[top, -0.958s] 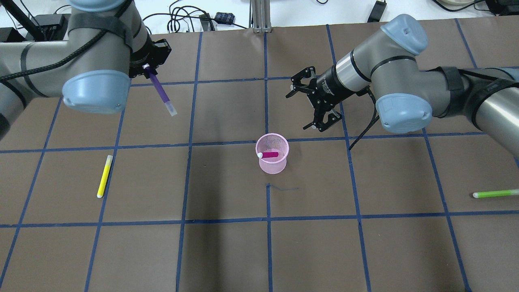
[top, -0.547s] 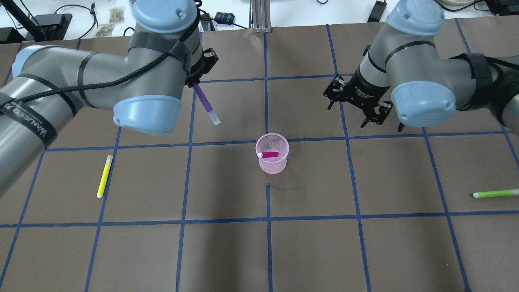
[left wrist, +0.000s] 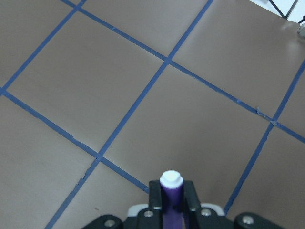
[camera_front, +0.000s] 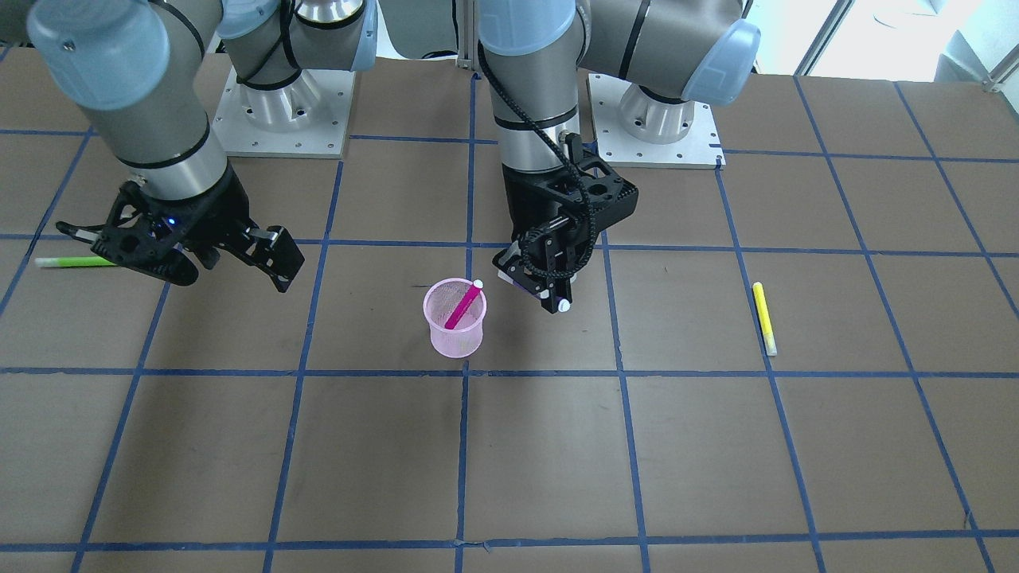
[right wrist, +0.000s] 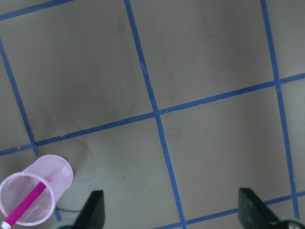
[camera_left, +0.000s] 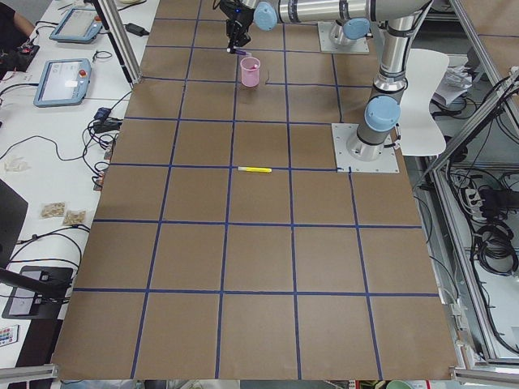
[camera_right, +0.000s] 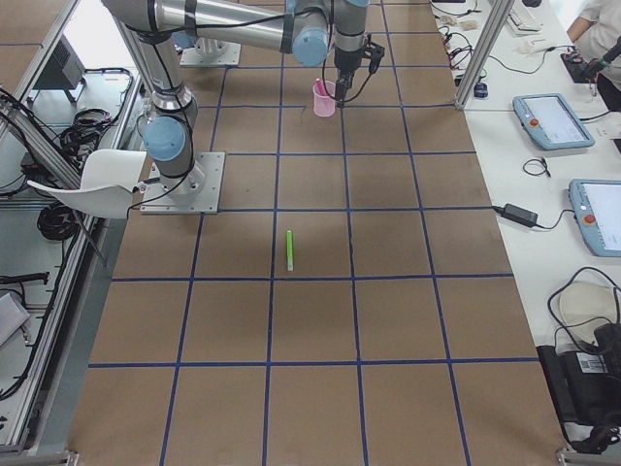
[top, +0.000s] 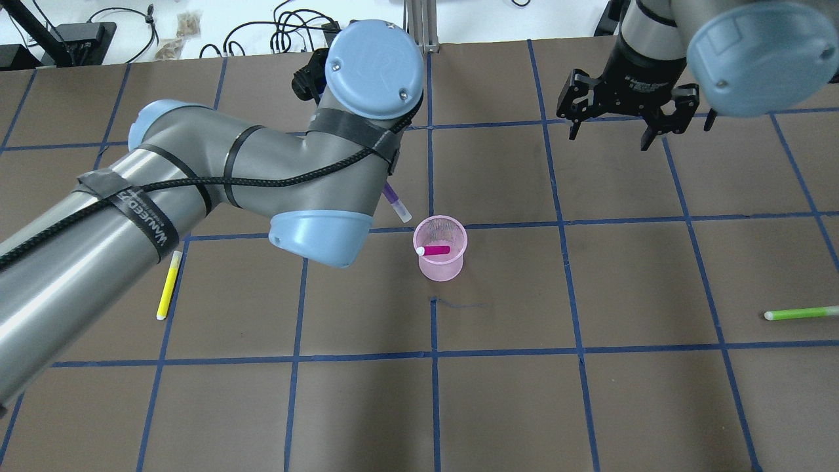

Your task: Insert purple and pink pens into pink cup

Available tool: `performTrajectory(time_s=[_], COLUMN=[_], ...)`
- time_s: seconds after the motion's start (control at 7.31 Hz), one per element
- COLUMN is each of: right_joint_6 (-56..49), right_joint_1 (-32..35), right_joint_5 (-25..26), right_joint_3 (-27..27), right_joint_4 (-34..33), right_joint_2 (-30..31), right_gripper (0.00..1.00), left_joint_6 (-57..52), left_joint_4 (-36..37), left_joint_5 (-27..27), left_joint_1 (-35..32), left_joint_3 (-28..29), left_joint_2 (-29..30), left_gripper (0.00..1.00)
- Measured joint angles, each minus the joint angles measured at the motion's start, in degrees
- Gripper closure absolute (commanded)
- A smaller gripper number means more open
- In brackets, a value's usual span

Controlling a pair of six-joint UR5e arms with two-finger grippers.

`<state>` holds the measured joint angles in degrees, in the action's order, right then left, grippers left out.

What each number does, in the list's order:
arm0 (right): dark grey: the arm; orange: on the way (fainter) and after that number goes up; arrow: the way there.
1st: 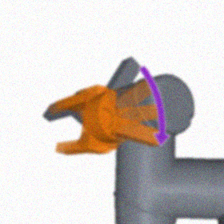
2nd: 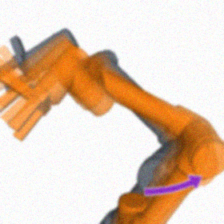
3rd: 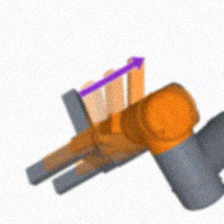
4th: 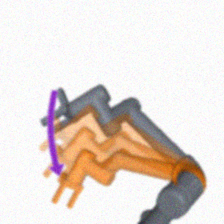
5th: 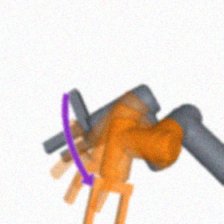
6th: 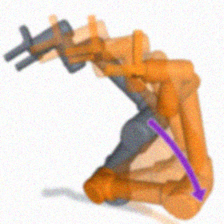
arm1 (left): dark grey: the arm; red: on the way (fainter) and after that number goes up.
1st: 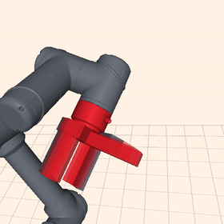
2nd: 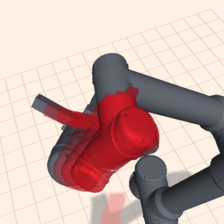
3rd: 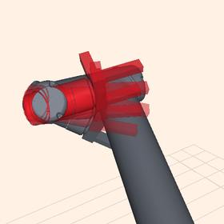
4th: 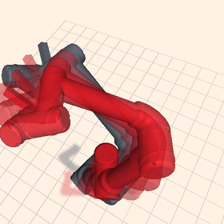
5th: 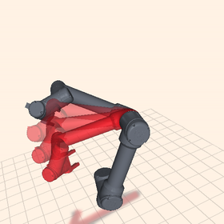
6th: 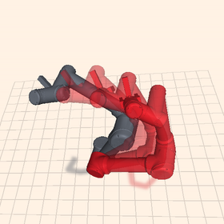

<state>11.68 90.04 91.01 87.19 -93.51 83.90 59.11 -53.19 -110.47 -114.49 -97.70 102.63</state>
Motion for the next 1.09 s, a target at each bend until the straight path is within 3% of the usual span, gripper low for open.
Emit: performTrajectory(time_s=[0.55, 1.09], right_joint_6=[-14.32, -16.26], right_joint_1=[-0.07, -0.46], right_joint_5=[-0.37, -0.21], right_joint_3=[-1.34, 0.31], right_joint_4=[3.18, 2.98], right_joint_2=[0.34, 0.17], right_gripper=[0.0, 0.0], left_joint_6=[6.32, 9.69], left_joint_4=[5.07, 5.54], left_joint_5=[-4.59, -8.06], left_joint_1=[-4.69, -7.57], left_joint_3=[-0.33, -0.31], left_joint_2=[5.29, 8.25], left_gripper=[1.0, 1.0])
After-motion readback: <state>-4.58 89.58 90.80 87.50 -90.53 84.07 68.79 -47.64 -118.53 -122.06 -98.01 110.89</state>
